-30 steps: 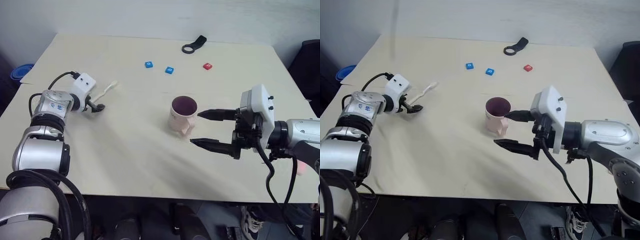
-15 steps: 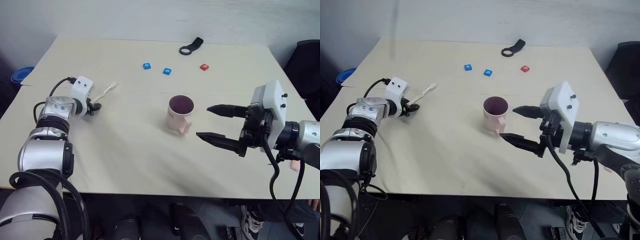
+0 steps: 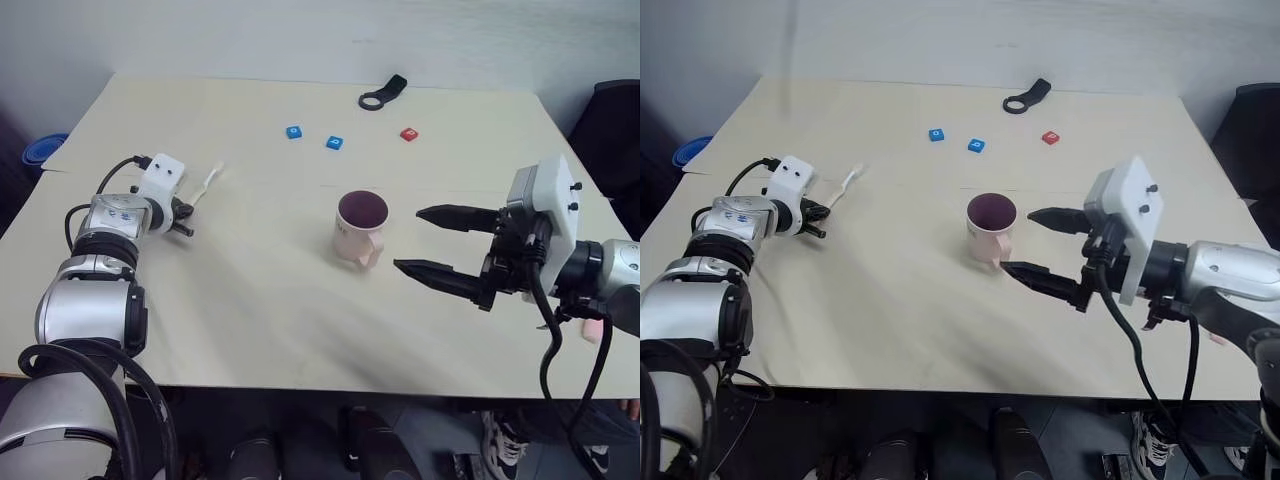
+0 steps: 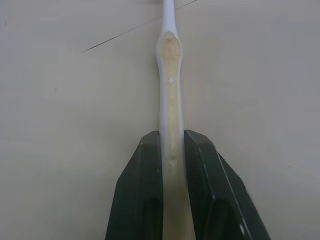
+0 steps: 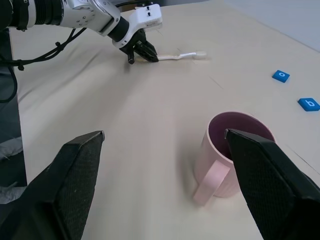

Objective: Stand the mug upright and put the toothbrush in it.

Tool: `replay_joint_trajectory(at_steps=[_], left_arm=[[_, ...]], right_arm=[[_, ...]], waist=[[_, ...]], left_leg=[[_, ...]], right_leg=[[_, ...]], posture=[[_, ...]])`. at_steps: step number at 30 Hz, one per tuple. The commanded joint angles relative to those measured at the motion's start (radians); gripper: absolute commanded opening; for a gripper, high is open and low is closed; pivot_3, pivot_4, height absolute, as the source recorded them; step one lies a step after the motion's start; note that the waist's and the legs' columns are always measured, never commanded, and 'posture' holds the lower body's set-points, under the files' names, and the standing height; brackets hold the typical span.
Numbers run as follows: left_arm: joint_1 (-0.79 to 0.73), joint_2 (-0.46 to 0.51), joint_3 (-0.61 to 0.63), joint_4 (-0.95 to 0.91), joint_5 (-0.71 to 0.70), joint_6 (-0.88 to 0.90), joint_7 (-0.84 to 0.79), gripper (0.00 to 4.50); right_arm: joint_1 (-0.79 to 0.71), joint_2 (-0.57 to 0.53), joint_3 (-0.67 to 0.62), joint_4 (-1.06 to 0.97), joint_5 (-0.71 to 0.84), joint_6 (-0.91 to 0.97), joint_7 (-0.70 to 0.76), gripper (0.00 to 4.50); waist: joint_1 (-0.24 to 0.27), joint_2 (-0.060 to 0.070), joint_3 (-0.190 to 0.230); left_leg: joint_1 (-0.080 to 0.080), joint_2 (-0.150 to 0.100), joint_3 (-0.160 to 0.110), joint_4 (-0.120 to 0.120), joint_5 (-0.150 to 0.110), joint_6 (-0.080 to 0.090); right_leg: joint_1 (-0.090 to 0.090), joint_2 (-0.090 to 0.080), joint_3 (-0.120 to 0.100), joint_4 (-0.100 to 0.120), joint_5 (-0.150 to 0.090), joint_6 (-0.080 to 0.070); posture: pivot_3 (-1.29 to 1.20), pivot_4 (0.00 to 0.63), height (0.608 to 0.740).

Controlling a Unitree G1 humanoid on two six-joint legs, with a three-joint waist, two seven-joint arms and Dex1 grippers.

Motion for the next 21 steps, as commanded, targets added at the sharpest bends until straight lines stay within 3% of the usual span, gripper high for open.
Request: replay_joint_trajectory(at_steps=[1,4,9,13,17,21], left_arm=[[-0.015,-0.007,0.023,0.003,-0.009,0.007,-0.017,0.31],[-0.051,-0.029,0.087,-0.014,-0.075,-0.016,-0.061,0.31],[-0.126,-0.088,0.228,-0.095,-0.258,-0.019,-0.290,0.31],[-0.107,-0.186,0.288,-0.331,-0.425,0.049,-0.454,0.31],[0.004,-0.337,0.229,-0.658,-0.513,0.176,-0.447,0.31],[0.142,-0.485,0.136,-0.916,-0.547,0.162,-0.428,0.31]], right_arm=[[0.008,-0.026,-0.034,-0.008,0.012,-0.025,0.000,4.04],[0.027,-0.032,-0.045,-0.011,0.010,-0.028,-0.005,4.04],[0.067,-0.037,-0.079,-0.023,0.021,-0.027,-0.033,4.04],[0.100,-0.044,-0.118,-0.027,0.038,-0.023,-0.056,4.04],[0.171,-0.064,-0.202,-0.009,0.059,-0.009,-0.049,4.04],[0.285,-0.092,-0.306,0.026,0.012,-0.011,-0.004,4.04]], waist=[[0.002,0.000,0.000],[0.003,0.000,0.000],[0.010,-0.001,0.000],[0.008,-0.001,0.000],[0.008,0.000,0.000],[0.008,0.000,0.000]], left_leg=[[0.000,0.000,0.000,0.000,0.000,0.000],[0.000,0.000,0.000,0.000,0.000,0.000],[-0.005,0.000,-0.002,0.005,0.000,0.000],[-0.007,0.000,-0.003,0.005,-0.001,0.001],[-0.008,0.000,-0.004,0.006,-0.001,0.001],[-0.007,-0.001,-0.004,0.006,0.000,0.001]], right_leg=[[0.000,0.000,0.000,0.000,0.000,0.000],[0.000,0.000,0.000,0.000,0.000,0.000],[-0.001,0.000,-0.002,-0.001,0.000,0.001],[-0.001,0.000,-0.002,-0.001,0.001,0.003],[0.000,0.000,-0.001,0.002,0.002,0.003],[0.000,0.000,0.001,0.002,0.002,0.004]], posture=[[0.00,0.150,0.740],[0.00,0.150,0.740],[0.00,0.150,0.740],[0.00,0.150,0.740],[0.00,0.150,0.740],[0.00,0.150,0.740]])
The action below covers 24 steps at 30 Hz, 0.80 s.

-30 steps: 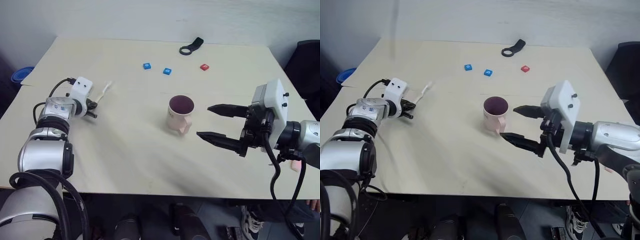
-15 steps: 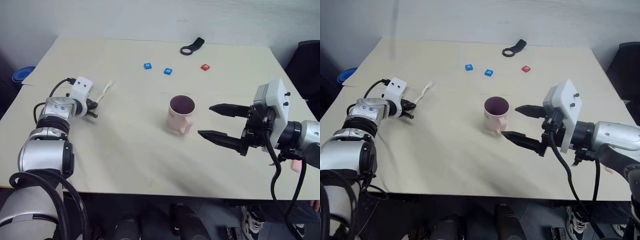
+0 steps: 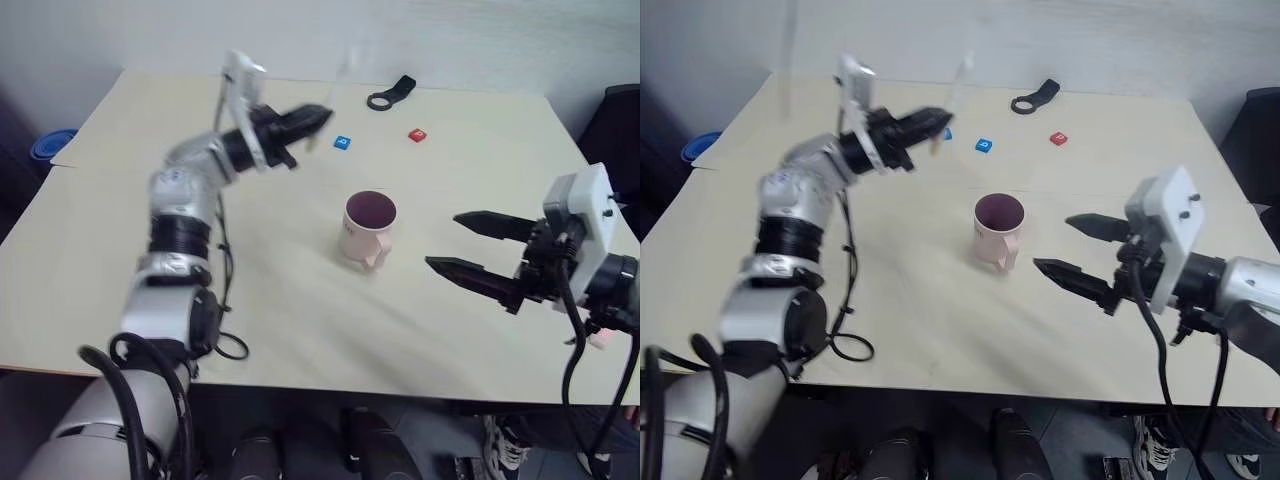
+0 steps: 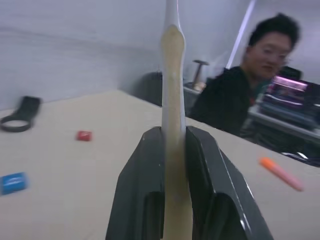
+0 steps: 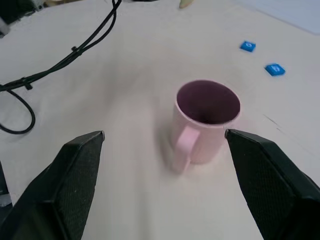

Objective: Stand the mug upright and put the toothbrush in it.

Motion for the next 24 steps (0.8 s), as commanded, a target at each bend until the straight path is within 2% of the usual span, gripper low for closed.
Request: replay_joint_trajectory(at_steps=[1,5,8,11,20,21,24], left_arm=[[0.068,-0.087,-0.058,-0.180,-0.050,-0.019,0.018,0.31],[0.128,-0.158,-0.091,-0.186,-0.038,-0.080,0.061,0.31],[0.146,-0.183,-0.115,-0.129,-0.001,-0.178,0.090,0.31],[0.147,-0.181,-0.117,-0.081,0.010,-0.245,0.104,0.31],[0.173,-0.134,-0.116,-0.046,-0.003,-0.271,0.105,0.31],[0.174,-0.135,-0.116,-0.044,-0.008,-0.266,0.101,1.02],[0.180,-0.140,-0.116,-0.040,-0.019,-0.250,0.092,1.88]], right_arm=[[0.037,-0.024,-0.115,0.020,-0.006,-0.012,0.016,4.04],[0.047,-0.022,-0.182,0.022,0.065,0.001,-0.023,4.04],[0.073,-0.025,-0.209,-0.001,0.090,0.005,-0.043,4.04],[0.092,-0.029,-0.226,-0.014,0.112,0.003,-0.069,4.04],[0.126,-0.031,-0.236,-0.029,0.149,-0.021,-0.121,4.04],[0.122,-0.032,-0.228,-0.027,0.151,-0.026,-0.125,4.04],[0.106,-0.040,-0.204,-0.017,0.153,-0.035,-0.125,4.04]], waist=[[-0.001,0.000,0.000],[-0.009,0.000,0.000],[-0.007,0.000,0.000],[-0.007,0.000,0.000],[-0.003,0.000,0.000],[-0.003,0.000,0.000],[-0.003,0.000,0.000]], left_leg=[[0.000,0.000,0.000,0.001,0.000,0.000],[0.005,-0.002,-0.006,-0.001,0.001,0.000],[0.014,-0.016,-0.021,-0.008,0.001,0.000],[0.017,-0.017,-0.033,-0.011,-0.003,0.007],[0.016,-0.017,-0.037,-0.010,-0.004,0.009],[0.016,-0.017,-0.037,-0.010,-0.004,0.009],[0.015,-0.017,-0.037,-0.010,-0.004,0.010]], right_leg=[[0.000,0.000,0.000,0.000,0.000,0.000],[0.000,0.002,0.007,0.000,0.001,0.001],[0.006,0.005,0.016,0.000,0.001,0.001],[0.015,0.005,0.018,-0.007,0.001,0.003],[0.014,0.002,0.017,-0.012,0.002,0.004],[0.014,0.002,0.016,-0.012,0.002,0.004],[0.014,0.001,0.014,-0.012,0.003,0.005]], posture=[[0.00,0.150,0.740],[0.00,0.150,0.740],[0.00,0.150,0.740],[0.00,0.150,0.740],[0.00,0.150,0.740],[0.00,0.150,0.740],[0.00,0.150,0.740]])
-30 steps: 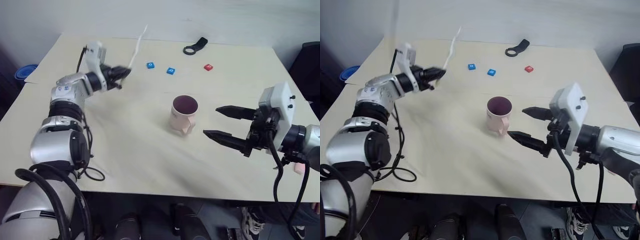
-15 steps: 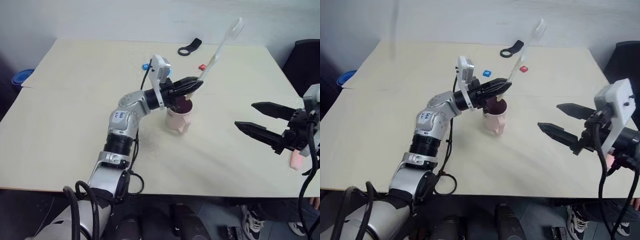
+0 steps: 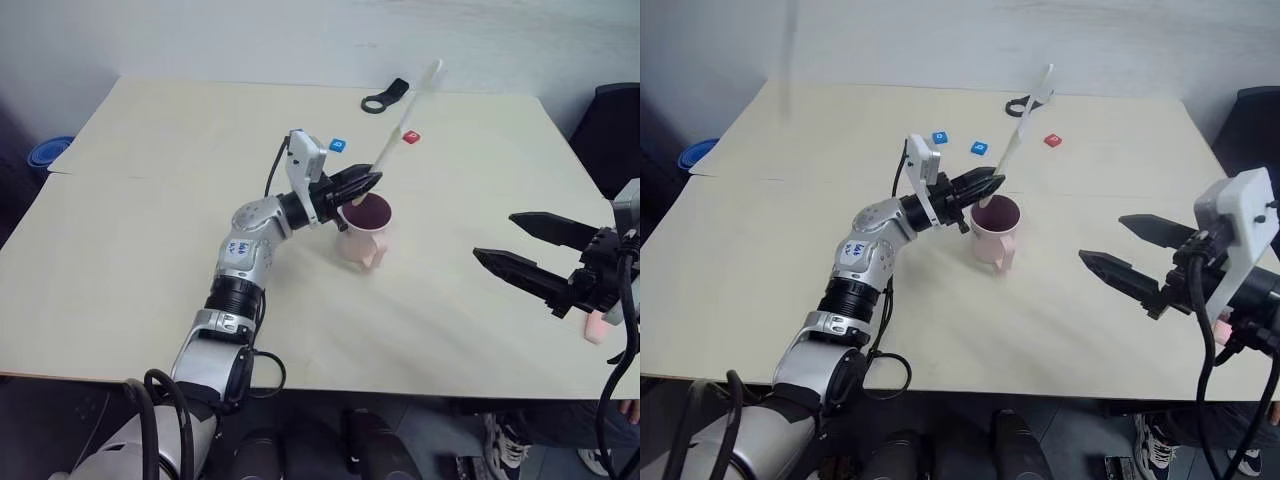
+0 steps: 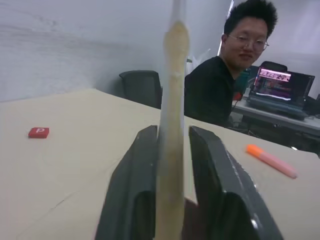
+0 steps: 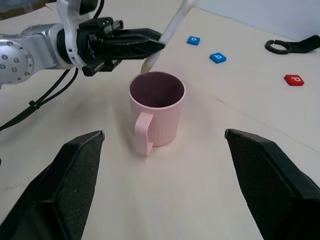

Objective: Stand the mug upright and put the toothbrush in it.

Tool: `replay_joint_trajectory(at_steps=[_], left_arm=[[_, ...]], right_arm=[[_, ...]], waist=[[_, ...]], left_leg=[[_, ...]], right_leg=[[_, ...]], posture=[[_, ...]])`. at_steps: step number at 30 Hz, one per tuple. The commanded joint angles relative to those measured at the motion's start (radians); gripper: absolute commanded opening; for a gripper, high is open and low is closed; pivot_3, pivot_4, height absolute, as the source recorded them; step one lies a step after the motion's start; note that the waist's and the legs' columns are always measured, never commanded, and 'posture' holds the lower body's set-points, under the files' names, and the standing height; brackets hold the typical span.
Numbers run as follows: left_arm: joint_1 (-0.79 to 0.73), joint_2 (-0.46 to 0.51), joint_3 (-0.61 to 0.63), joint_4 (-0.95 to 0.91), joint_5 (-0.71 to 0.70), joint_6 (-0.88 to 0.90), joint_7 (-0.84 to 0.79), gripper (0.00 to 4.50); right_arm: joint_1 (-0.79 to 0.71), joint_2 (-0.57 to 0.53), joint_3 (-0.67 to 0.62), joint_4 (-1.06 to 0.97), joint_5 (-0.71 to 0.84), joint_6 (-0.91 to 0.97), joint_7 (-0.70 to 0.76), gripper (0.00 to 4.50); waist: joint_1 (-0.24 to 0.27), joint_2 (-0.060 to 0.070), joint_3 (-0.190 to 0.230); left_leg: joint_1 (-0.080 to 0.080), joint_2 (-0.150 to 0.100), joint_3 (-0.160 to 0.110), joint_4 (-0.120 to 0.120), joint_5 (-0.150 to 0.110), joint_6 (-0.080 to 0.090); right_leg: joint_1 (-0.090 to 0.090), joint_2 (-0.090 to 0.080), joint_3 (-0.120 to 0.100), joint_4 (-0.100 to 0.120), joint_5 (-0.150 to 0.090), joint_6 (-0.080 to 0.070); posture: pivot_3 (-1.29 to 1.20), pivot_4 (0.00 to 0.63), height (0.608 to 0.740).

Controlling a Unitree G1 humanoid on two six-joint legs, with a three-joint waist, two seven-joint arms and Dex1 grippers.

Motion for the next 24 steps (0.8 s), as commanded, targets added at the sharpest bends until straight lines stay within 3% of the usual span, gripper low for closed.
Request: replay_joint_trajectory(at_steps=[1,8,9,13,15,20,24], left_arm=[[-0.001,-0.007,-0.002,-0.018,-0.026,0.008,-0.016,2.14],[0.059,0.062,0.027,-0.133,-0.056,0.094,-0.010,4.32],[0.067,0.084,0.029,-0.159,-0.061,0.114,-0.014,4.46],[0.091,0.313,0.029,-0.268,-0.085,0.234,-0.157,4.46],[0.114,0.522,-0.013,-0.280,-0.027,0.175,-0.336,4.46],[0.143,0.855,-0.065,-0.213,0.064,-0.023,-0.623,4.46],[0.112,0.915,-0.048,-0.173,0.045,-0.003,-0.667,4.46]], right_arm=[[-0.028,-0.033,0.003,-0.006,0.011,-0.032,-0.005,4.04],[-0.053,-0.055,0.041,0.034,-0.012,-0.044,0.024,4.04],[-0.052,-0.056,0.044,0.037,-0.018,-0.044,0.030,4.04],[-0.055,-0.062,0.076,0.079,-0.065,-0.054,0.087,4.04],[-0.048,-0.078,0.107,0.116,-0.111,-0.063,0.156,4.04],[-0.040,-0.107,0.176,0.190,-0.215,-0.106,0.300,4.04],[-0.096,-0.103,0.243,0.240,-0.262,-0.140,0.345,4.04]], waist=[[0.000,0.000,0.000],[-0.004,0.000,0.000],[-0.004,0.000,0.000],[-0.009,0.000,0.000],[-0.012,0.000,0.000],[-0.003,0.001,0.000],[0.004,0.001,0.000]], left_leg=[[0.000,0.000,0.000,0.000,0.000,0.000],[0.000,0.001,0.000,0.000,-0.001,0.001],[0.000,0.001,0.000,0.000,-0.001,0.001],[0.001,0.002,0.000,0.000,0.000,0.001],[0.002,0.002,0.000,-0.001,0.000,0.001],[0.002,0.002,0.001,-0.002,0.000,0.000],[-0.001,0.001,0.001,0.001,-0.001,0.003]], right_leg=[[0.000,0.000,0.000,0.000,0.000,0.000],[0.000,0.000,0.000,0.000,0.000,0.000],[0.000,0.000,0.000,0.000,0.000,0.000],[0.000,0.001,0.000,0.001,0.000,0.000],[0.000,0.001,0.000,0.002,0.000,0.000],[-0.001,0.000,-0.002,0.001,-0.001,-0.002],[0.000,-0.002,-0.005,-0.001,-0.001,-0.003]], posture=[[0.00,0.150,0.740],[0.00,0.150,0.740],[0.00,0.150,0.740],[0.00,0.150,0.740],[0.00,0.150,0.740],[0.00,0.150,0.740],[0.00,0.150,0.740]])
